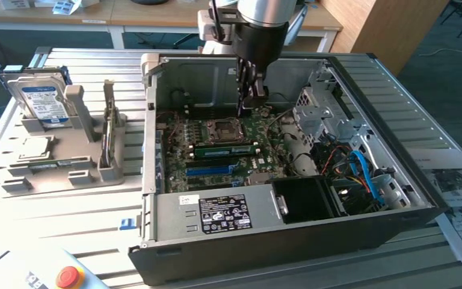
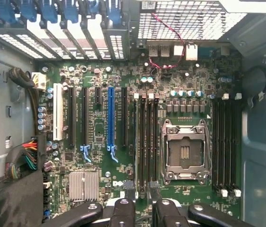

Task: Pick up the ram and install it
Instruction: 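Press down the ram until it locks into place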

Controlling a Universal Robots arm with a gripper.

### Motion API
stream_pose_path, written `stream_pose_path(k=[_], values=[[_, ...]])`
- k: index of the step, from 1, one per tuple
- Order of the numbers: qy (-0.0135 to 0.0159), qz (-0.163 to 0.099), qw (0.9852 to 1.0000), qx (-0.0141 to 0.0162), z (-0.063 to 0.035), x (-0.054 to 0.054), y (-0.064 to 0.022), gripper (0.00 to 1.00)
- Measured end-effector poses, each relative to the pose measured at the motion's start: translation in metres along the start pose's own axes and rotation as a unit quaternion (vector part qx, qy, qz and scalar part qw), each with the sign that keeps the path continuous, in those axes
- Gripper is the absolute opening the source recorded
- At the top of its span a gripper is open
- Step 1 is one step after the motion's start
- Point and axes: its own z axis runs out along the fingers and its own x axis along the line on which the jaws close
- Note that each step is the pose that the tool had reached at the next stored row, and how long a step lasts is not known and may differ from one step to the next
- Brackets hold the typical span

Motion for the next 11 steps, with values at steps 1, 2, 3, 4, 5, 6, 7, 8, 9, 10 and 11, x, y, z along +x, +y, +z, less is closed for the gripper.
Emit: stream_pose_path(k=[1,2,3,4,5,6,7,8,9,10,11], values=[[-0.0001,0.007,1.0000,0.0000,0.0000,0.0000,0.0000,0.25],[0.0000,0.013,0.9999,0.0001,0.0000,0.0000,0.0000,0.25],[-0.0001,0.018,0.9998,0.0001,0.0000,0.0000,0.0000,0.25],[-0.0001,0.023,0.9997,0.0001,0.0000,0.0000,0.0000,0.25],[-0.0001,0.029,0.9996,0.0001,0.0000,0.0000,0.0000,0.25],[-0.0002,0.035,0.9994,0.0002,0.0000,0.0000,0.0000,0.25],[-0.0002,0.042,0.9991,0.0002,0.0000,0.0000,0.0000,0.25],[-0.0002,0.050,0.9987,0.0003,0.0000,0.0000,0.0000,0.25],[-0.0003,0.058,0.9983,0.0003,0.0000,0.0000,0.0000,0.25],[-0.0003,0.067,0.9978,0.0003,0.0000,0.0000,0.0000,0.25],[-0.0003,0.073,0.9973,0.0004,0.0000,0.0000,0.0000,0.25]])
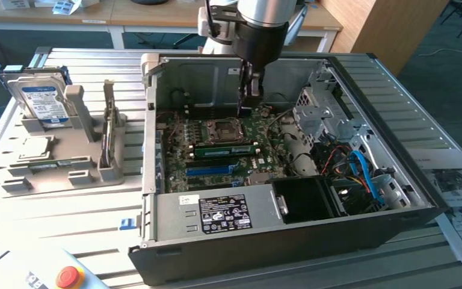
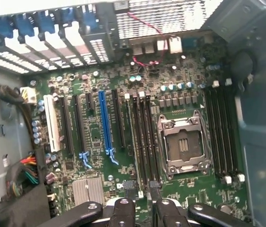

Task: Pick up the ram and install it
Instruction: 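Press down the ram until it locks into place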

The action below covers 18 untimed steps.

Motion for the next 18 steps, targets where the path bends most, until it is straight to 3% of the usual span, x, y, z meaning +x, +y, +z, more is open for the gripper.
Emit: stream_pose_path(k=[6,11,18], values=[[0.0000,0.005,1.0000,0.0001,0.0000,0.0000,0.0000,0.25],[0.0002,-0.026,0.9997,-0.0001,0.0000,0.0000,0.0001,0.25],[0.0003,-0.067,0.9978,-0.0003,0.0000,0.0000,0.0000,0.25]])
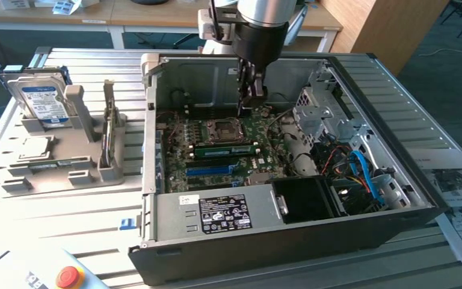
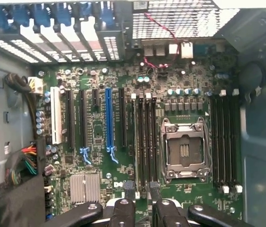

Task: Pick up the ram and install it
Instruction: 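Press down the ram until it locks into place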

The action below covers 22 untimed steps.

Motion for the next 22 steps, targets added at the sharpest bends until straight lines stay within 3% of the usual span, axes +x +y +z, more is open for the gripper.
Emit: stream_pose_path(k=[15,17,19,22], values=[[0.0000,-0.006,1.0000,0.0000,0.0000,0.0000,0.0000,0.25],[0.0000,-0.006,1.0000,0.0000,0.0000,0.0000,0.0000,0.23],[0.0000,-0.006,1.0000,0.0000,0.0000,0.0000,0.0000,0.11],[0.0000,-0.006,1.0000,0.0000,0.0000,0.0000,0.0000,0.10]])
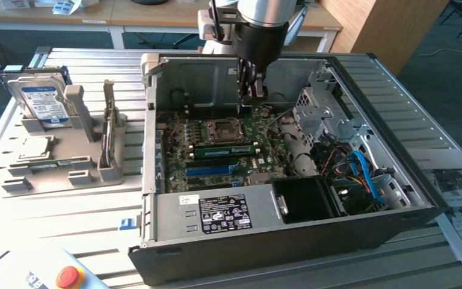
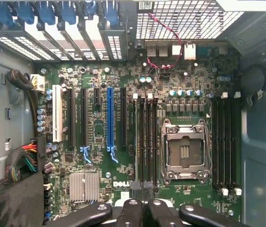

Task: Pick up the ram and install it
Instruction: 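Press down the ram until it locks into place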

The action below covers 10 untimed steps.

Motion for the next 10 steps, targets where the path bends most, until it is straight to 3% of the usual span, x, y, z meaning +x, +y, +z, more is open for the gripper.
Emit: stream_pose_path(k=[10], values=[[0.0000,0.000,1.0000,0.0000,0.0000,0.0000,0.0000,0.10]])
